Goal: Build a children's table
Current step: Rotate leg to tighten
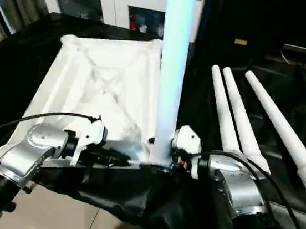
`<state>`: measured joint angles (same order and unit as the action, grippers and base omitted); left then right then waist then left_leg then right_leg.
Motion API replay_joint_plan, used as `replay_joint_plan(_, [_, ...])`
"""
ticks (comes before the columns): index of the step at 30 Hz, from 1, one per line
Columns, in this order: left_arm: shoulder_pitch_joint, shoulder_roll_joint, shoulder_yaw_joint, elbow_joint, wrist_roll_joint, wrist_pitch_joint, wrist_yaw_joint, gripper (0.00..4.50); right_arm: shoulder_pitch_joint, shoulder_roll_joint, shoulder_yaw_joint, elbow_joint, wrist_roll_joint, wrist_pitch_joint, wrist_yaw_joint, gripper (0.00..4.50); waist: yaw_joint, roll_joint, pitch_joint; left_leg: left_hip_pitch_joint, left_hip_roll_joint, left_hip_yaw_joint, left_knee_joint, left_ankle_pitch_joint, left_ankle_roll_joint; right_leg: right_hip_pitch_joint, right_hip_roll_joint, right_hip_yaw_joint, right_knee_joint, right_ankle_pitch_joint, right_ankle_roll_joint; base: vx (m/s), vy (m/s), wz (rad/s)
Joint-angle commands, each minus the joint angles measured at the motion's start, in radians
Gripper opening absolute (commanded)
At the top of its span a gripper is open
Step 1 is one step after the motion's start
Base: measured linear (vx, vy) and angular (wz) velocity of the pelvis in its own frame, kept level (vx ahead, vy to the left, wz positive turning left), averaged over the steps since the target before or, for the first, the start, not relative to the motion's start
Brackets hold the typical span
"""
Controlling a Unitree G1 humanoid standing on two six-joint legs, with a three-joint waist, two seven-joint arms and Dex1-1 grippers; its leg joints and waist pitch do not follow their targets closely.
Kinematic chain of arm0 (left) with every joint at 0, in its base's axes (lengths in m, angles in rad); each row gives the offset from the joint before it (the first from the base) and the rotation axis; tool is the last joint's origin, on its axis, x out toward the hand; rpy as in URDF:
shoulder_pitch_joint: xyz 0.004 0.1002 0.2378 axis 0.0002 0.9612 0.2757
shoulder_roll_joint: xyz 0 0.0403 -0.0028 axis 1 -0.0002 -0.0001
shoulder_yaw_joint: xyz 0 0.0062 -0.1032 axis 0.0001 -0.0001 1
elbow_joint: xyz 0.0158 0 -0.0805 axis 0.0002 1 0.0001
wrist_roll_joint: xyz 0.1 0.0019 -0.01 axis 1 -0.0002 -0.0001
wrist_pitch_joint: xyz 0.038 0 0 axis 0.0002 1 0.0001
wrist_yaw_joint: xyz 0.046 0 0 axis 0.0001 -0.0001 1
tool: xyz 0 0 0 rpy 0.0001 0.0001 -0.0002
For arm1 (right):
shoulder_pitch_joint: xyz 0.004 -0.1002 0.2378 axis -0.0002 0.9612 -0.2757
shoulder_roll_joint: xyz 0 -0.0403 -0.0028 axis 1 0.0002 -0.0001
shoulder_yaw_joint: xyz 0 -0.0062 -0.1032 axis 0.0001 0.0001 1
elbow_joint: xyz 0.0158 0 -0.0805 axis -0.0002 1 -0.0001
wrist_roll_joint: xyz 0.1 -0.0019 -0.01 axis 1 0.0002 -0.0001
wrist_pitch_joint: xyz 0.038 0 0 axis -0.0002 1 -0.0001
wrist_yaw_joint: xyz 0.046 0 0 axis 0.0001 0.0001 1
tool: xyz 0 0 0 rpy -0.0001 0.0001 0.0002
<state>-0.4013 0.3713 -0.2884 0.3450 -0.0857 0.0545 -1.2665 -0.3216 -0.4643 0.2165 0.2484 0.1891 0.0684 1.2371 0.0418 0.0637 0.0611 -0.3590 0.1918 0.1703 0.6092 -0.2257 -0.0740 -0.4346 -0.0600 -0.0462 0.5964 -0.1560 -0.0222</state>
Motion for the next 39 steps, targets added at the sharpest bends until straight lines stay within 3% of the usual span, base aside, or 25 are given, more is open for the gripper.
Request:
replay_joint_plan(1, [-0.023, -0.002, 0.011, -0.039, -0.037, -0.024, -0.002, 0.0, 0.005, 0.0, 0.065, -0.016, -0.017, -0.001, 0.054, 3.41, -0.001, -0.019, -0.065, -0.007, 0.029, 0.0, -0.063, -0.059, 0.147, 0.076, -0.062, 0.036, -0.057, -0.16, -0.251, 0.0, 0.0, 0.0])
replay_joint_plan(7, [-0.027, 0.004, 0.012, -0.032, -0.036, -0.027, -0.008, 0.0, 0.006, -0.002, 0.079, -0.013, -0.023, -0.006, 0.056, 2.95, -0.003, -0.02, -0.065, -0.006, 0.027, 0.0, -0.064, -0.068, 0.136, 0.075, -0.06, 0.036, -0.062, -0.193, -0.239, 0.0, 0.0, 0.0])
replay_joint_plan(9, [-0.027, 0.005, 0.012, -0.03, -0.032, -0.029, -0.006, 0.0, 0.01, -0.002, 0.081, -0.018, -0.023, -0.004, 0.059, 2.78, -0.003, -0.027, -0.064, -0.007, 0.028, 0.0, -0.064, -0.06, 0.139, 0.075, -0.06, 0.036, -0.06, -0.191, -0.236, 0.0, 0.0, 0.0])
replay_joint_plan(17, [-0.026, -0.027, 0.033, -0.028, -0.015, -0.025, 0.077, 0.0, 0.016, 0.052, 0.053, -0.013, -0.002, 0.036, -0.025, 2.72, -0.006, -0.026, -0.061, -0.006, 0.027, 0.001, -0.066, -0.069, 0.133, 0.072, -0.059, 0.036, -0.066, -0.221, -0.224, 0.0, 0.0, 0.0])
replay_joint_plan(20, [-0.054, -0.076, 0.049, 0.001, 0.03, -0.004, 0.217, 0.0, -0.004, 0.128, 0.01, 0.04, -0.046, 0.024, -0.211, 2.72, -0.012, -0.026, -0.058, -0.006, 0.025, 0.001, -0.067, -0.093, 0.109, 0.069, -0.059, 0.036, -0.072, -0.26, -0.214, 0.0, 0.0, 0.0])
replay_joint_plan(23, [-0.083, -0.132, 0.068, 0.026, 0.057, 0.021, 0.342, 0.0, -0.041, 0.21, -0.044, 0.119, -0.076, 0.041, -0.413, 2.72, -0.024, -0.028, -0.055, -0.008, 0.018, -0.002, -0.072, -0.118, 0.069, 0.071, -0.058, 0.033, -0.081, -0.351, -0.18, 0.0, 0.0, 0.0])
replay_joint_plan(25, [-0.097, -0.195, 0.078, 0.016, 0.077, 0.05, 0.452, 0.0, -0.091, 0.302, -0.112, 0.199, -0.079, 0.073, -0.628, 2.72, -0.04, -0.022, -0.055, -0.008, 0.016, -0.004, -0.072, -0.123, 0.051, 0.071, -0.058, 0.033, -0.083, -0.341, -0.179, 0.0, 0.0, 0.0])
replay_joint_plan(28, [-0.1, -0.219, 0.078, 0.01, 0.083, 0.061, 0.487, 0.0, -0.109, 0.333, -0.134, 0.224, -0.074, 0.087, -0.695, 2.72, -0.052, -0.022, -0.059, -0.013, 0.013, -0.004, -0.068, -0.107, 0.068, 0.075, -0.056, 0.033, -0.08, -0.29, -0.195, 0.0, 0.0, 0.0])
replay_joint_plan(29, [-0.103, -0.249, 0.081, 0.009, 0.094, 0.069, 0.545, 0.0, -0.127, 0.365, -0.148, 0.245, -0.077, 0.09, -0.759, 2.72, -0.052, -0.016, -0.059, -0.012, 0.012, -0.003, -0.067, -0.108, 0.072, 0.073, -0.056, 0.033, -0.081, -0.282, -0.2, 0.0, 0.0, 0.0])
replay_joint_plan(30, [-0.106, -0.276, 0.084, 0.012, 0.101, 0.078, 0.59, 0.0, -0.143, 0.391, -0.156, 0.263, -0.087, 0.089, -0.815, 2.72, -0.057, -0.02, -0.061, -0.015, 0.011, -0.005, -0.067, -0.097, 0.079, 0.078, -0.057, 0.031, -0.081, -0.27, -0.203, 0.0, 0.0, 0.0])
replay_joint_plan(34, [-0.109, -0.33, 0.064, 0.034, 0.134, 0.063, 0.658, 0.0, -0.179, 0.449, -0.148, 0.308, -0.133, 0.046, -0.87, 2.72, -0.057, -0.017, -0.066, -0.018, 0.013, -0.005, -0.063, -0.046, 0.109, 0.08, -0.056, 0.031, -0.069, -0.161, -0.238, 0.0, 0.0, 0.0])
replay_joint_plan(35, [-0.111, -0.332, 0.06, 0.037, 0.137, 0.062, 0.661, 0.0, -0.182, 0.451, -0.142, 0.311, -0.138, 0.042, -0.866, 2.72, -0.058, -0.024, -0.066, -0.017, 0.013, -0.004, -0.063, -0.045, 0.115, 0.08, -0.055, 0.031, -0.069, -0.151, -0.242, 0.0, 0.0, 0.0])
replay_joint_plan(36, [-0.113, -0.332, 0.057, 0.038, 0.138, 0.061, 0.657, 0.0, -0.182, 0.45, -0.138, 0.31, -0.14, 0.036, -0.861, 3.26, -0.056, -0.02, -0.065, -0.015, 0.013, -0.003, -0.062, -0.046, 0.126, 0.08, -0.056, 0.031, -0.067, -0.14, -0.251, 0.0, 0.0, 0.0])
replay_joint_plan(37, [-0.113, -0.331, 0.054, 0.037, 0.138, 0.062, 0.657, 0.0, -0.183, 0.45, -0.136, 0.31, -0.139, 0.033, -0.86, 3.26, -0.055, -0.026, -0.065, -0.015, 0.015, -0.002, -0.062, -0.044, 0.137, 0.079, -0.056, 0.032, -0.067, -0.13, -0.256, 0.0, 0.0, 0.0])
replay_joint_plan(39, [-0.104, -0.295, 0.04, 0.021, 0.13, 0.054, 0.598, 0.0, -0.18, 0.427, -0.119, 0.294, -0.133, 0.028, -0.807, 3.42, -0.055, -0.022, -0.063, -0.014, 0.016, -0.002, -0.063, -0.051, 0.149, 0.079, -0.058, 0.032, -0.067, -0.141, -0.26, 0.0, 0.0, 0.0])
